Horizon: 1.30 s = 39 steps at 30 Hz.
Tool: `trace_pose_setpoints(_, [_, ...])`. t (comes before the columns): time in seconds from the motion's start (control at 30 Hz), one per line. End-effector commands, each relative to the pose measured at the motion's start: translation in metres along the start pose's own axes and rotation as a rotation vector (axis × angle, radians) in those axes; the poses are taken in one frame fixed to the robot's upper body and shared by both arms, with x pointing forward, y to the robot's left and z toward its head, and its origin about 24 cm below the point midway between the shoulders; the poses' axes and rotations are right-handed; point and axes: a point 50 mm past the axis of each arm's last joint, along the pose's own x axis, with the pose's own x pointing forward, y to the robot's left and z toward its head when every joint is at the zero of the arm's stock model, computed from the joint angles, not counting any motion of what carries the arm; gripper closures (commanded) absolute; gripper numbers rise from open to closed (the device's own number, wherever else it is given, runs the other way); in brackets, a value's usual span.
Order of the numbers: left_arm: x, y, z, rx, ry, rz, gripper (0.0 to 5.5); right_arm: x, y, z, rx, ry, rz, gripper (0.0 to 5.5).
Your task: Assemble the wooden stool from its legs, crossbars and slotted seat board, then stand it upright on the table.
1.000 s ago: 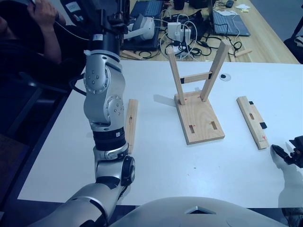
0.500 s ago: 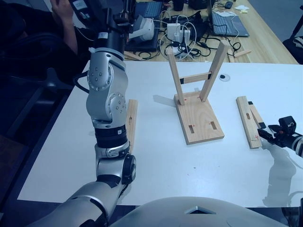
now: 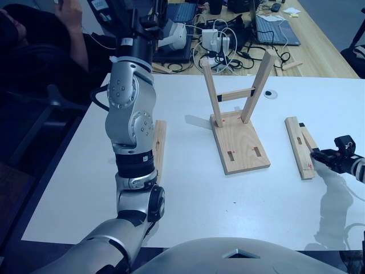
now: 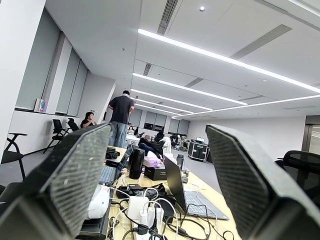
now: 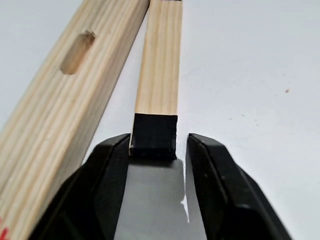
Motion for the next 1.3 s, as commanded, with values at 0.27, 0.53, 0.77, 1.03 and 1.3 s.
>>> trace_pose_setpoints(0.27, [0.005, 0.002, 0.002, 0.021, -0.016, 0.024, 2.0, 0.028, 0.038, -0.056, 0.12, 0.232, 0.015, 4.2])
trace_pose_setpoints(0.53, [0.006, 0.008, 0.002, 0.016, -0.023, 0.041, 2.0, 0.012, 0.002, -0.001, -0.001, -0.17, -0.249, 4.2])
trace_pose_setpoints(0.77, [0.012, 0.009, -0.004, -0.135, 0.06, -0.038, 2.0, -0.018, -0.003, 0.097, -0.208, -0.674, -0.37, 4.21])
trace_pose_setpoints(1.03, [-0.01, -0.034, 0.001, -0.605, 0.223, -0.492, 2.0, -0.055, 0.136, 0.225, -0.486, -1.12, 0.142, 4.21])
trace_pose_setpoints(1.3, [-0.014, -0.041, 0.007, -0.634, 0.248, -0.553, 2.0, -0.07, 0.198, 0.217, -0.6, -1.105, 0.435, 4.21])
